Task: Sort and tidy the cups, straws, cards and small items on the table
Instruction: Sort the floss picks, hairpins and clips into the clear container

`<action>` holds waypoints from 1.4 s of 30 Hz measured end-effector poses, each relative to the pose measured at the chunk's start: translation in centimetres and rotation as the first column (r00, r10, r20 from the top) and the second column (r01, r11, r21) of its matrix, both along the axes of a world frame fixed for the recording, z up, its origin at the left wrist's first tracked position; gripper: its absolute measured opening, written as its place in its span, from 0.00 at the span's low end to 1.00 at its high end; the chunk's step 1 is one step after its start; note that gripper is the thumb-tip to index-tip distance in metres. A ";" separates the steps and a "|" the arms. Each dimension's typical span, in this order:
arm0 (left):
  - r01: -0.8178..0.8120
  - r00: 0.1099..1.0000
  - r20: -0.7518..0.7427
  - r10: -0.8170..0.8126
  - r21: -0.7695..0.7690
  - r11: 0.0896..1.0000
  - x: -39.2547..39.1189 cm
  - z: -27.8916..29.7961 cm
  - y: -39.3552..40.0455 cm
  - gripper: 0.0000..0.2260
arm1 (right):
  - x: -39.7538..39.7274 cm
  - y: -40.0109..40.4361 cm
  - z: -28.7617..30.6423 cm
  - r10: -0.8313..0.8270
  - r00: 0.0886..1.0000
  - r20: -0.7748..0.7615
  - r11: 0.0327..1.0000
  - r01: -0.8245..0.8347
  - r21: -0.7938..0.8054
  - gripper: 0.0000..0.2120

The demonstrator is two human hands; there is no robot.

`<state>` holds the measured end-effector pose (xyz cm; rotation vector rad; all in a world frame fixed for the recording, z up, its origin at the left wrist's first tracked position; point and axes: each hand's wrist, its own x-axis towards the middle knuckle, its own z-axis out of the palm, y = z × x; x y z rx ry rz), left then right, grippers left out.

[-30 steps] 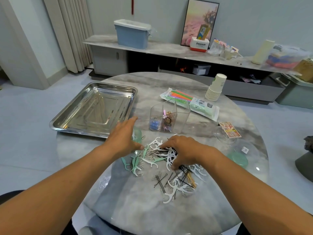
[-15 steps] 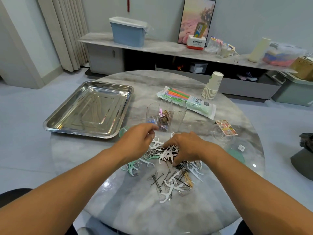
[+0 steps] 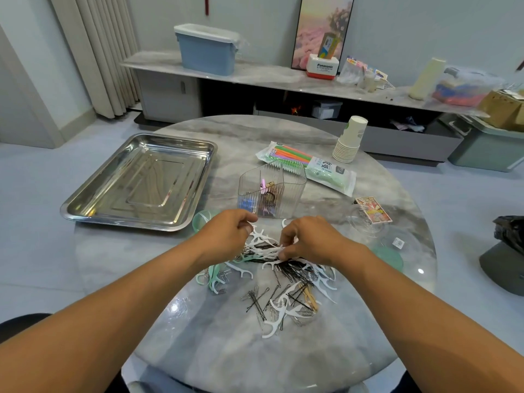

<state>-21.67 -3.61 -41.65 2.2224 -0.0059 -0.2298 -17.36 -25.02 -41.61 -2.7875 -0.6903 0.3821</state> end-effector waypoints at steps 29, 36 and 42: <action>-0.152 0.985 -0.107 0.133 -0.194 0.969 0.3 -0.8 -0.8 0.05 | 1.7 -0.9 3.6 -0.217 0.787 -0.577 0.677 0.547 0.492 0.08; -0.257 0.944 -0.297 0.142 -0.397 0.881 0.6 -0.1 -0.6 0.06 | 1.1 -1.5 5.4 -0.104 0.696 -0.710 0.527 0.644 0.555 0.11; -0.283 0.915 -0.403 0.022 -0.603 0.746 0.1 0.4 -1.3 0.09 | -0.4 -1.3 4.7 -0.154 0.646 -0.748 0.454 0.718 0.527 0.07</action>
